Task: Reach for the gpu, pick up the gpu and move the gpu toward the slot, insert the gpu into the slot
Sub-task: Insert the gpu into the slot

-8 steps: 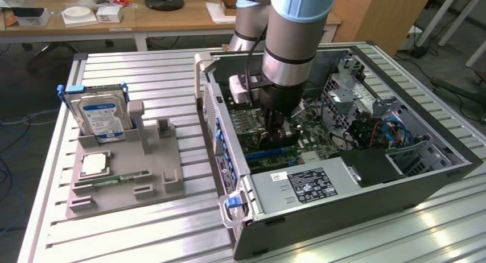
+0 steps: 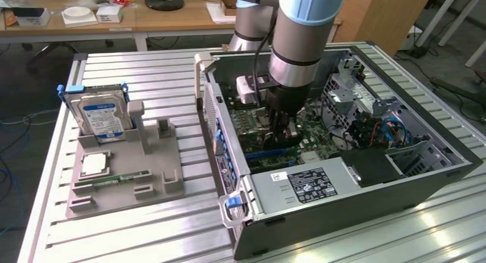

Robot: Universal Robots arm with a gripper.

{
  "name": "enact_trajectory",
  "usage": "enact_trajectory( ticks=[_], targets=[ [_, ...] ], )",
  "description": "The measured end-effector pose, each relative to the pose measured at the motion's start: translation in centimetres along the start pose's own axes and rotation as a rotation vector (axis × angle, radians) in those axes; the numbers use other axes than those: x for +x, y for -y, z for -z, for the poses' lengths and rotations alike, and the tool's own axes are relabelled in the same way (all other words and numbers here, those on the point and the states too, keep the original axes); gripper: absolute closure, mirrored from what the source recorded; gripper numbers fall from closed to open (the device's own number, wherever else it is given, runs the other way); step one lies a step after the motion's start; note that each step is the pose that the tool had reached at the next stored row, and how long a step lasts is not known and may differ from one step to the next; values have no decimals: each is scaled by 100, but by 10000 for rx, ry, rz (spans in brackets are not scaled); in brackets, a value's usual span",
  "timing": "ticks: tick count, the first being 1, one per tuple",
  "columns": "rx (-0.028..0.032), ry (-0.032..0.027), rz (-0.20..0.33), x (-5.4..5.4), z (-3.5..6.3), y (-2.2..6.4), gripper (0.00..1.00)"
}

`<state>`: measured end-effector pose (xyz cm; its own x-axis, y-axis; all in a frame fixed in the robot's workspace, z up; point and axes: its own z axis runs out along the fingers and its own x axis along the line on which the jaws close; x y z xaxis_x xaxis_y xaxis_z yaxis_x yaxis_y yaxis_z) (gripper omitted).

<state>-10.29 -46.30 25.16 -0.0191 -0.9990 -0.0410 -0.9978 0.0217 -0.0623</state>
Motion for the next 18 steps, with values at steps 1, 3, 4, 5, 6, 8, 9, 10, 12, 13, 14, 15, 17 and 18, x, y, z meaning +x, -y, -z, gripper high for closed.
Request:
enact_trajectory(
  ticks=[1, 3, 4, 5, 6, 8, 9, 10, 12, 13, 14, 15, 17, 18],
  targets=[
    [0, -2, 1, 0, -1, 16, 74],
    [-1, -2, 0, 1, -1, 17, 74],
    [-1, -3, 0, 0, -1, 17, 74],
    [-1, -3, 0, 0, -1, 17, 74],
    [-1, -2, 0, 0, -1, 18, 74],
    [-1, -2, 0, 0, -1, 18, 74],
    [-1, -2, 1, 0, -1, 18, 74],
    [-1, -2, 1, 1, -1, 18, 74],
    [-1, -2, 2, 14, -1, 19, 74],
    [-1, -3, 1, 21, 0, 19, 74],
    [-1, -2, 1, 27, 0, 19, 74],
    [-1, -2, 1, 32, 0, 18, 74],
    [0, -2, -1, 32, 0, 18, 74],
    [-1, -2, 0, 33, 0, 16, 74]
  ],
)
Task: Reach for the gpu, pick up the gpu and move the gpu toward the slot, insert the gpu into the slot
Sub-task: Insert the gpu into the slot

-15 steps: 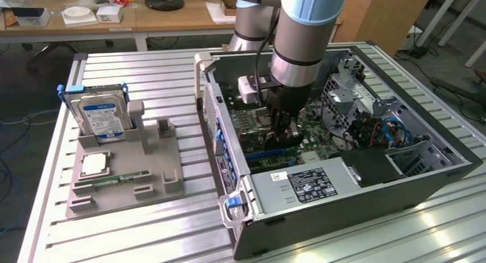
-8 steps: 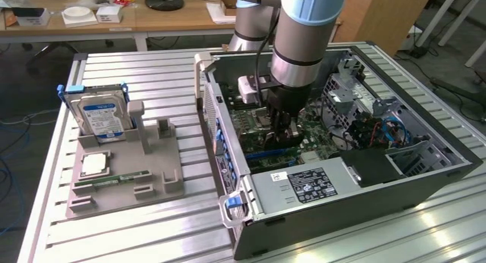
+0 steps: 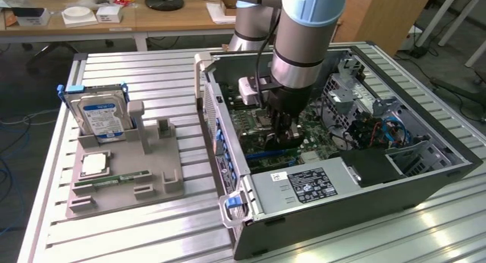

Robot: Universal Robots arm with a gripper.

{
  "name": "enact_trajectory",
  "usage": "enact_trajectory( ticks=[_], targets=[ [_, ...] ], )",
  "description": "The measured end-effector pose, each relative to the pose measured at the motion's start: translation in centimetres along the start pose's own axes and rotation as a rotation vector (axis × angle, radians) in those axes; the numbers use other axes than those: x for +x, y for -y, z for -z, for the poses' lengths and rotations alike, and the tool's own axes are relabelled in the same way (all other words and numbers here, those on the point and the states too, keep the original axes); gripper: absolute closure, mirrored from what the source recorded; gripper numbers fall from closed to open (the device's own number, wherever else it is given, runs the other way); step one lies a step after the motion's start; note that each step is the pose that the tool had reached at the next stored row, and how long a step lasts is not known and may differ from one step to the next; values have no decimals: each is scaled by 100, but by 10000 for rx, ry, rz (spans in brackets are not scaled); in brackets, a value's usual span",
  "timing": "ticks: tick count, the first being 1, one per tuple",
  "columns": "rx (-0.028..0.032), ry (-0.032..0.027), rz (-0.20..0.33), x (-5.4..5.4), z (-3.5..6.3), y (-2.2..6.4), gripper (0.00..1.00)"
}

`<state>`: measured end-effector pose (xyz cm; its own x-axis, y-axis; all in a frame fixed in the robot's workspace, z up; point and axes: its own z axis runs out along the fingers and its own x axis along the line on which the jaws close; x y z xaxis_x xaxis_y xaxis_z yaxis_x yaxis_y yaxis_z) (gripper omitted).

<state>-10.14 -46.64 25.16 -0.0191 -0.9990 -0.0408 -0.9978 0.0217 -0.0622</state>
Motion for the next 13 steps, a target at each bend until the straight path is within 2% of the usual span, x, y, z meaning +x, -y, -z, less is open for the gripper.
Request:
enact_trajectory(
  ticks=[4, 13],
  targets=[
    [0, 0, 0, 0, -3, -33, 74],
    [-1, -2, 0, 4, -36, -38, 74]
  ],
)
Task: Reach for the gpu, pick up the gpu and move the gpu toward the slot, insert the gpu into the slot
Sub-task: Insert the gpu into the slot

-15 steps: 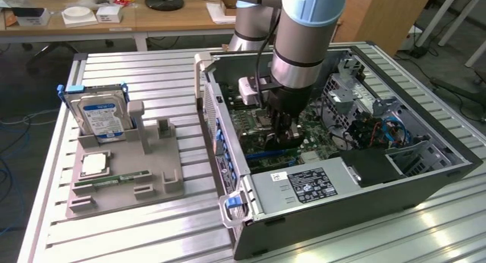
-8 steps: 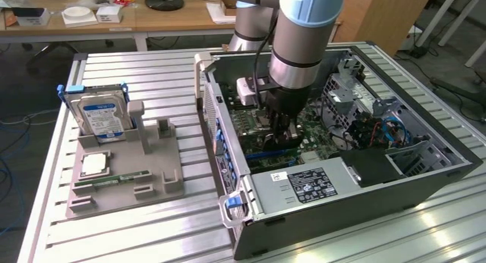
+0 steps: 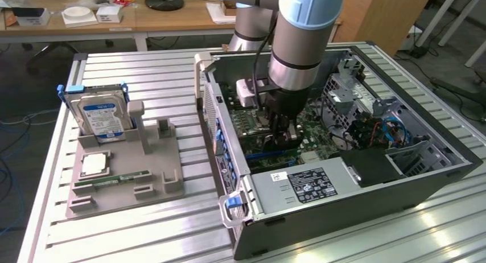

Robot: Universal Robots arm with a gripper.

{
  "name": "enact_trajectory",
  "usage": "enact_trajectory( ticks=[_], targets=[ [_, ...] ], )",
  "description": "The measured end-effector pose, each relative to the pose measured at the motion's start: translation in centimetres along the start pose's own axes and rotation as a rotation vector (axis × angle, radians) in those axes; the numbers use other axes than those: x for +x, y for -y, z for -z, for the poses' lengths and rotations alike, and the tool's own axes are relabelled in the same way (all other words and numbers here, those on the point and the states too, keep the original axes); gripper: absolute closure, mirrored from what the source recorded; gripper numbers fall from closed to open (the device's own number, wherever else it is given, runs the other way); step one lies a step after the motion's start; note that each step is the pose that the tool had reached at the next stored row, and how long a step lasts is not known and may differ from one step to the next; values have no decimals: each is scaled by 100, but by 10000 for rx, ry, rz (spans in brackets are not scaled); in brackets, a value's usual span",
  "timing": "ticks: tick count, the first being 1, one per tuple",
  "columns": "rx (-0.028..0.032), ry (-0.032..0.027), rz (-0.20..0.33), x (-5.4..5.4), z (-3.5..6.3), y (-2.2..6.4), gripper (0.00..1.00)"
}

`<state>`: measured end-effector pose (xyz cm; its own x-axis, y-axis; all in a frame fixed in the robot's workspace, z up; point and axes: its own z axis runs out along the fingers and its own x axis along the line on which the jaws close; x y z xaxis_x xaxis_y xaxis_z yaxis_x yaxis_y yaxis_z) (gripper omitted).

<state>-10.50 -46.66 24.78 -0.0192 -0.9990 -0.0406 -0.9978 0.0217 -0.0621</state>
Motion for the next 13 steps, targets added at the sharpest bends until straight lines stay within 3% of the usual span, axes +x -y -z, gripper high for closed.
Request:
enact_trajectory(
  ticks=[13],
  targets=[
    [-2, 2, 0, 0, -1, 0, 74]
  ],
)
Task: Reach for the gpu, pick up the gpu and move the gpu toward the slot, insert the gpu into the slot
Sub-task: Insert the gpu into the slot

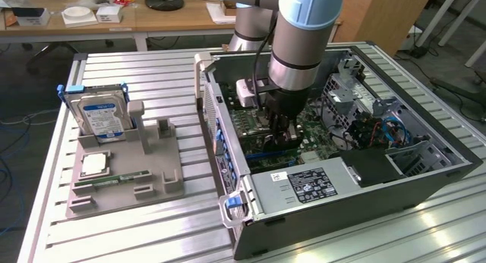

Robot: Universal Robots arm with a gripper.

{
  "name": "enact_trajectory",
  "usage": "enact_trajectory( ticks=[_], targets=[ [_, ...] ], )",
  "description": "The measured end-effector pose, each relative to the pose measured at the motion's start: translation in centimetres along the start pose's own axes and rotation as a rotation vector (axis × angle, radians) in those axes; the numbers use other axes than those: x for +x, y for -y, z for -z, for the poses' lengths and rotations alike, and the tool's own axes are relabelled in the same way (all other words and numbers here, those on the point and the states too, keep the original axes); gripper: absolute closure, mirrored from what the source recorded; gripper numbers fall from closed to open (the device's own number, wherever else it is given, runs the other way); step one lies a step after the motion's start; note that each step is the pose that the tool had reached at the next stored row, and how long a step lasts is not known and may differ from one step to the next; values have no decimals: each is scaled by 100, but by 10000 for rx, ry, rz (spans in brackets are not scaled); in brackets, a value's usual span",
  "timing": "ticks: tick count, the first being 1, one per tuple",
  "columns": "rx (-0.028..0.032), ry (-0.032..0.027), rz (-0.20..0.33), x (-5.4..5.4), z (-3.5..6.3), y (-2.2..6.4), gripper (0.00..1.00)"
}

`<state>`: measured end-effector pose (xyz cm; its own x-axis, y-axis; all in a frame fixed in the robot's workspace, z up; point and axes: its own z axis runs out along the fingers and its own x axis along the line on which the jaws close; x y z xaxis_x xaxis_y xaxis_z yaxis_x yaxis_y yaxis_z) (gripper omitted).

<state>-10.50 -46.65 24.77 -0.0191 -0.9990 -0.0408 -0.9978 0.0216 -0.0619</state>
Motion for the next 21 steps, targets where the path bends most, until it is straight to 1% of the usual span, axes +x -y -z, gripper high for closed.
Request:
enact_trajectory(
  ticks=[1, 2, 4, 15, 21],
  targets=[
    [-15, 1, -1, 0, 2, 0, 74],
    [-44, 1, -2, -1, 9, 2, 74],
    [-123, -1, -5, -2, 26, 5, 74],
    [-129, -3, -4, 5, 25, 3, 74],
    [-129, -4, -5, 4, 24, 19, 74]
  ],
)
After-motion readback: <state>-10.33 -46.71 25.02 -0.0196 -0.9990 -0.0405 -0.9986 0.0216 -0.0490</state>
